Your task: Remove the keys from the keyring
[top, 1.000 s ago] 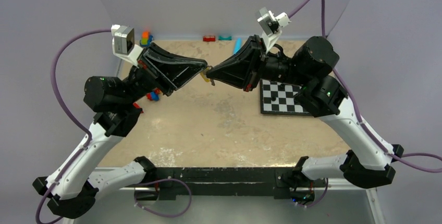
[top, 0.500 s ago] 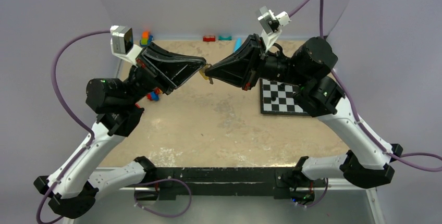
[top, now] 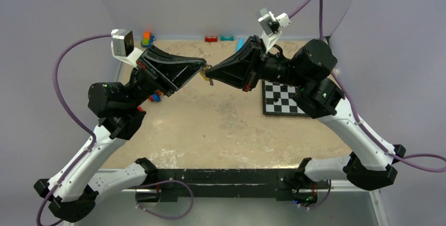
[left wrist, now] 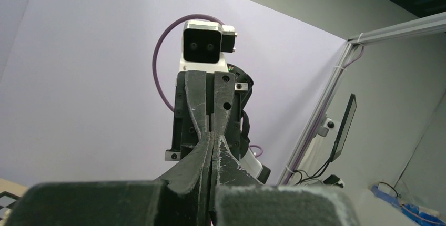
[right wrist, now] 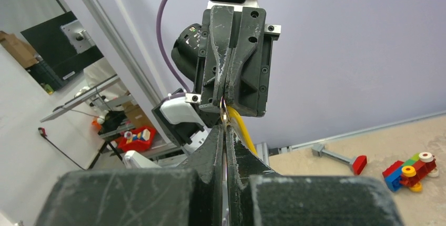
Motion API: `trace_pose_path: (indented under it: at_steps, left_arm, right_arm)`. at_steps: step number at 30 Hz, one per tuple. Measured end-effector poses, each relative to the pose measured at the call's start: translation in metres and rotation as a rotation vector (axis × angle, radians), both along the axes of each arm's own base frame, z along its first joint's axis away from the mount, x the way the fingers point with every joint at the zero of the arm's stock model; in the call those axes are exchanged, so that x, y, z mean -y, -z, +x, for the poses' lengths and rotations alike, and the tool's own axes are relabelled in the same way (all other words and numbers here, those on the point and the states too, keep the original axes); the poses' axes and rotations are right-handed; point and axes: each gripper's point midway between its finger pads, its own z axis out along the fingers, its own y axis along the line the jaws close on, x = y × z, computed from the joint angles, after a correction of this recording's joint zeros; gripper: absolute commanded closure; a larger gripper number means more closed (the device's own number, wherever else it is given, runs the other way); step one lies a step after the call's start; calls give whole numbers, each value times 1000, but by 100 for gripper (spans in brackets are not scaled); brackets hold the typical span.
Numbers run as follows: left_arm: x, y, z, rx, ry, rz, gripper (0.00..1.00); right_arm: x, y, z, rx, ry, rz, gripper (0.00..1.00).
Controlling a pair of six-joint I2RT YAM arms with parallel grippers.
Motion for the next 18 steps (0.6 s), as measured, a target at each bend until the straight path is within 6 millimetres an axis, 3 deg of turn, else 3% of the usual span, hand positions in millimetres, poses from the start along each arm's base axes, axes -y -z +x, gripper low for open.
trace_pose_path:
  at_steps: [12, 16, 18]
  left_arm:
    - [-4, 8, 5, -50, -18, -28, 100]
    - [-5, 10, 7, -68, -18, -40, 100]
    - [-5, 10, 8, -73, -20, -42, 100]
  right_arm:
    - [-2, 7, 3, -13, 7, -7, 100]
    - [-2, 8, 4, -16, 13, -9, 86]
    - [-2, 10, 5, -13, 18, -15, 70]
